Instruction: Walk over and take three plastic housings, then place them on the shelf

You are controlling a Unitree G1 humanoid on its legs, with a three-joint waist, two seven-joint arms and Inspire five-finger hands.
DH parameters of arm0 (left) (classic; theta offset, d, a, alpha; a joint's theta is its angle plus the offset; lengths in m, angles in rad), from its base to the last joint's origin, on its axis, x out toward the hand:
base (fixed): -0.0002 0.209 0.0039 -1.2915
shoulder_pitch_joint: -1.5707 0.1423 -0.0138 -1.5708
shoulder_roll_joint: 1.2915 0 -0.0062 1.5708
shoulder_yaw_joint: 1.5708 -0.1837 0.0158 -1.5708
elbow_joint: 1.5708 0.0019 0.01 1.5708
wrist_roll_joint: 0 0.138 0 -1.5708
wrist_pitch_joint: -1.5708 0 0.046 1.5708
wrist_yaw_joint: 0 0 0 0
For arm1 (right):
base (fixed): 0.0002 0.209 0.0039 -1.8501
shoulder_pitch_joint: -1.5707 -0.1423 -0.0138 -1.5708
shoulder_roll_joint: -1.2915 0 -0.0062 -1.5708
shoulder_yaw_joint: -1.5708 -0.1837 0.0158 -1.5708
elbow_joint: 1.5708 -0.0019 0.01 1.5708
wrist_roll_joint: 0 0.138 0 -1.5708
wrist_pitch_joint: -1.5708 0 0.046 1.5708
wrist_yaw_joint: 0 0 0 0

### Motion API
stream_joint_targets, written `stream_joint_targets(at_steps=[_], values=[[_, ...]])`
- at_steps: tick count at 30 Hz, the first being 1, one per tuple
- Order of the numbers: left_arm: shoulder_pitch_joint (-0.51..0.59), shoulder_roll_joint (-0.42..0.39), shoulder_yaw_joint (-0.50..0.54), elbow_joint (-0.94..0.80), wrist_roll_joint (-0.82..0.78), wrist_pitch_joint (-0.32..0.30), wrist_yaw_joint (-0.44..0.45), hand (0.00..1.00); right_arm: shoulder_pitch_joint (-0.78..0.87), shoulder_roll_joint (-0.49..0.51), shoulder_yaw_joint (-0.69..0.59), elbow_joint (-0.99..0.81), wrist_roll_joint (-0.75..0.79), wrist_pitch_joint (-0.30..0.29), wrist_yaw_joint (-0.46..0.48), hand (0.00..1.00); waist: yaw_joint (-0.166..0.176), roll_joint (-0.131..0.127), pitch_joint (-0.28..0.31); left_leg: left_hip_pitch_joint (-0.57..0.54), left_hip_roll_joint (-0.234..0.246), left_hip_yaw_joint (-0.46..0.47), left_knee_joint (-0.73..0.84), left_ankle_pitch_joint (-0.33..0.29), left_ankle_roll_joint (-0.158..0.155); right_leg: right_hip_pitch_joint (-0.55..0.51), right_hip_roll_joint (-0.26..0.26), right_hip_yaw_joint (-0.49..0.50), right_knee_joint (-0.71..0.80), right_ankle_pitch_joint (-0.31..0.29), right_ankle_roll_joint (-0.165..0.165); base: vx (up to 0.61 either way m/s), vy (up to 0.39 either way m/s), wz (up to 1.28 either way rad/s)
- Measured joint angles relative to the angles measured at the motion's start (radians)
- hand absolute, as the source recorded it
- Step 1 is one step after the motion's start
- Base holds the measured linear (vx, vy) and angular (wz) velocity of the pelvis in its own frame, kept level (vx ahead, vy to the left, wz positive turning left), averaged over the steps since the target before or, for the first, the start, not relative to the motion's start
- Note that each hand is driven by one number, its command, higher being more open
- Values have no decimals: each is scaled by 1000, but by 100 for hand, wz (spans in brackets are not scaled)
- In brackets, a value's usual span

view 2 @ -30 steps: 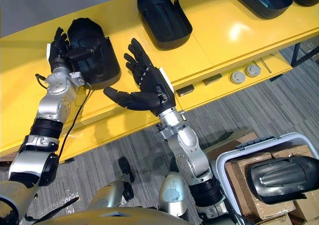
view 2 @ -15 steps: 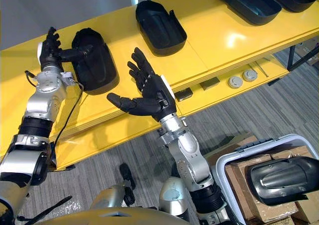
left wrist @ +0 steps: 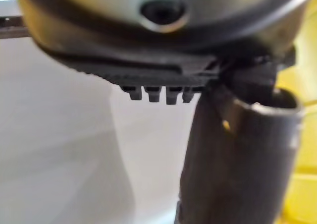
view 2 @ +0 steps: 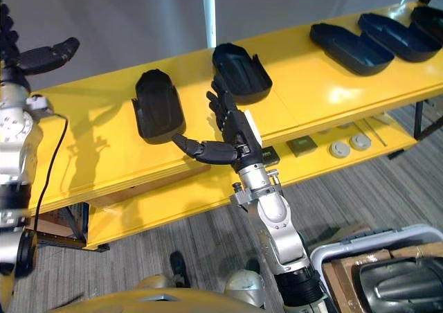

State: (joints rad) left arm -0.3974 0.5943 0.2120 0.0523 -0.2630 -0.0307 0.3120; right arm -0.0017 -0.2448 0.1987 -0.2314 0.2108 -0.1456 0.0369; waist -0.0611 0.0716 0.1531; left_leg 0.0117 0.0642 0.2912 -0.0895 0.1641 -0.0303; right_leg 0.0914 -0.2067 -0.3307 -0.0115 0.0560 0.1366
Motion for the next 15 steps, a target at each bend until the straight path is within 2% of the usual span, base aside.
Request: stream_joint_targets(at_steps=[3, 5, 6, 8, 11, 15], values=[[267, -175, 30, -254, -1, -43, -34, 100, 39, 6, -34, 6, -47, 0, -52, 100, 35, -12, -24, 0, -4, -27, 0, -5, -7, 21, -1, -32, -9, -2, -1, 10, 15, 25], [372, -254, 24, -322, -1, -44, -46, 100, 39, 8, -36, 6, -48, 0, -67, 100, 40, -17, -27, -3, -3, -36, 0, -6, -8, 25, 0, -43, -9, -3, -2, -5, 14, 19], [459, -325, 0, -361, -2, -44, -62, 100, 43, 11, -44, 6, -50, 0, -74, 100, 49, -22, -29, -3, -4, -42, 0, -5, -8, 29, 0, -50, -11, -5, -2, -14, 19, 15], [584, -405, -71, -383, -1, -34, -103, 100, 56, 26, -71, 6, -49, 0, -87, 100, 69, -30, -33, -7, -4, -51, 0, -3, -11, 33, -1, -60, -13, -8, 1, -29, 32, 18], [615, -409, -120, -383, -1, -6, -147, 100, 58, 28, -75, 6, -48, 3, -86, 100, 72, -34, -33, -21, -3, -56, 0, -1, -10, 30, -1, -79, -13, -8, 1, -38, 26, 15], [612, -410, -135, -384, -5, -8, -192, 100, 59, 28, -73, 8, -46, 10, -69, 100, 72, -41, -36, -25, -5, -55, 0, 0, -10, 25, 0, -78, -13, -8, 1, -13, 13, 1]])
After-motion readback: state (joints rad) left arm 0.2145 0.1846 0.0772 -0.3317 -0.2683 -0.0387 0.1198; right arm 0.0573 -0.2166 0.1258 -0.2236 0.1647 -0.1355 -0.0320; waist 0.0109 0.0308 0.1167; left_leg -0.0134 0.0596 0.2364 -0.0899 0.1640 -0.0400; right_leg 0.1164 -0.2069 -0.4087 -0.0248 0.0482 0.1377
